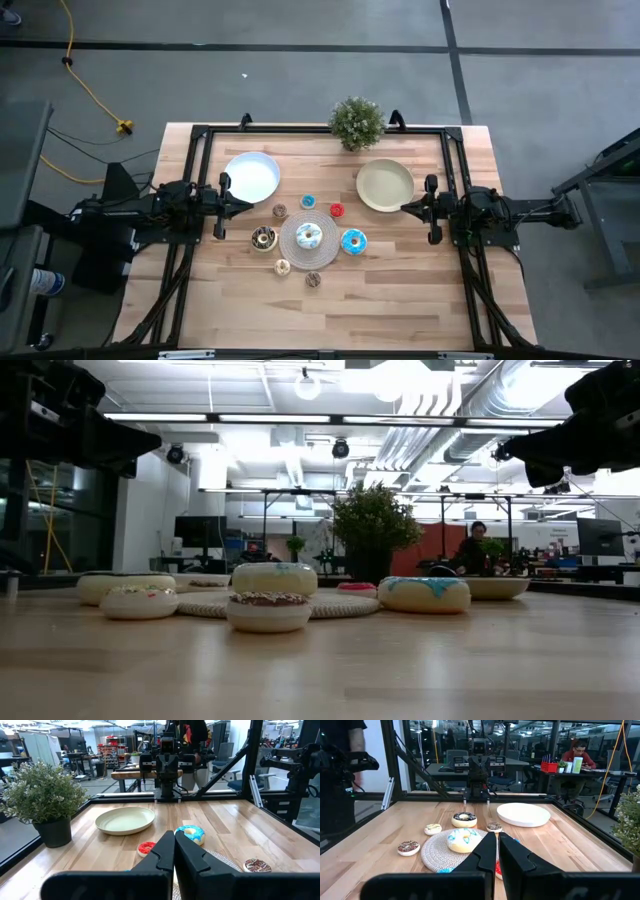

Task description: Pick & Place donuts

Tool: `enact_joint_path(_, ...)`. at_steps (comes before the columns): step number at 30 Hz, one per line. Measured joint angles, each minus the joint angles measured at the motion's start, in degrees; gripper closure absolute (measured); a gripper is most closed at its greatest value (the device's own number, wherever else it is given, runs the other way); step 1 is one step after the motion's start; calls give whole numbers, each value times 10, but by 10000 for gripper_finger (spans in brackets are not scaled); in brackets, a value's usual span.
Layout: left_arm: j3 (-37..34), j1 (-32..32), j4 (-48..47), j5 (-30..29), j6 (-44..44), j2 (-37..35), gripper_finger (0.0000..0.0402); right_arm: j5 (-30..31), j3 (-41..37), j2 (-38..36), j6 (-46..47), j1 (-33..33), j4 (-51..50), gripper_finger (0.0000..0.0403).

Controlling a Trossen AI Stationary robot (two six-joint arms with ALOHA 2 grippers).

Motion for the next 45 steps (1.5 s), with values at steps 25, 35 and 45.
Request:
enact_joint_path(25,0,0,1,0,0,0,401,0,0,0,0,0,0,391)
enact_joint_path(35,3,0,5,2,-15,0,401,0,0,0,0,0,0,391)
enact_joint_path(45,35,0,9,-75,-52,0,401,0,0,0,0,0,0,391)
